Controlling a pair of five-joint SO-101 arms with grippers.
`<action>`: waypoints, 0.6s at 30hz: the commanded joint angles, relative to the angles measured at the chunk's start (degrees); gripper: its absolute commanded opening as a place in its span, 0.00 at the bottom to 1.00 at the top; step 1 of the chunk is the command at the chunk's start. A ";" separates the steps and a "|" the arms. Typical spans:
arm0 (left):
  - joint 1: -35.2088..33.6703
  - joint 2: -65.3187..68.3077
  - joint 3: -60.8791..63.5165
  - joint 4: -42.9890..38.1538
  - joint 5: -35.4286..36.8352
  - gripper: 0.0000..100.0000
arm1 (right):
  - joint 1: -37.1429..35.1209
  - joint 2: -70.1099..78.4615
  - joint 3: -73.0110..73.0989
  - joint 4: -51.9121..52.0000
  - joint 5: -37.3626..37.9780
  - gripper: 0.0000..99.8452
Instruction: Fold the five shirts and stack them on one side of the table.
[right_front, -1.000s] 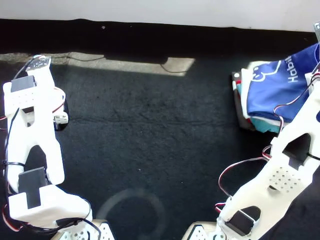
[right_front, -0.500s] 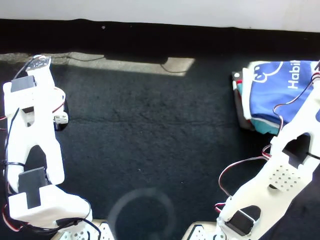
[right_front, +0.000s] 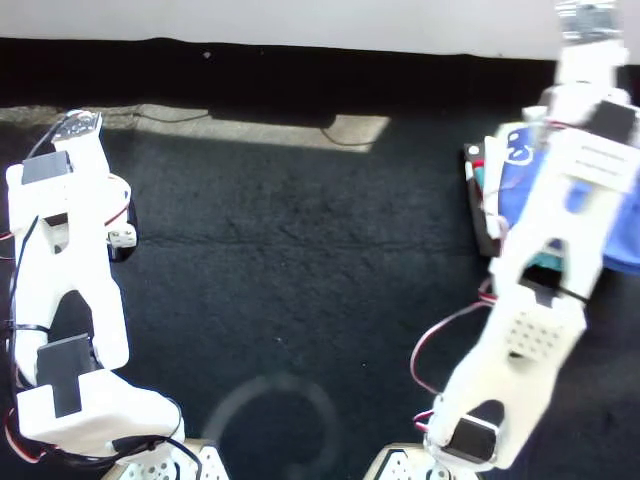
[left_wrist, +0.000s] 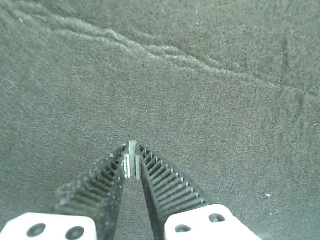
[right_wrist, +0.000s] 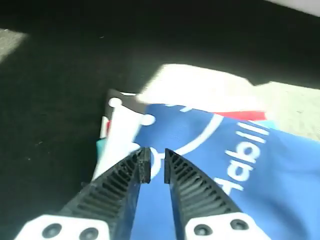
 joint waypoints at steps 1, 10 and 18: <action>0.40 -2.77 -0.22 -0.09 -0.26 0.01 | -1.89 5.05 -2.68 -2.33 -0.53 0.05; -5.76 -6.46 -0.22 2.90 -0.70 0.01 | -6.46 7.69 -3.21 3.30 -0.62 0.05; -5.49 -24.66 0.31 6.51 -0.79 0.01 | -9.10 -0.48 -18.95 10.15 -13.71 0.05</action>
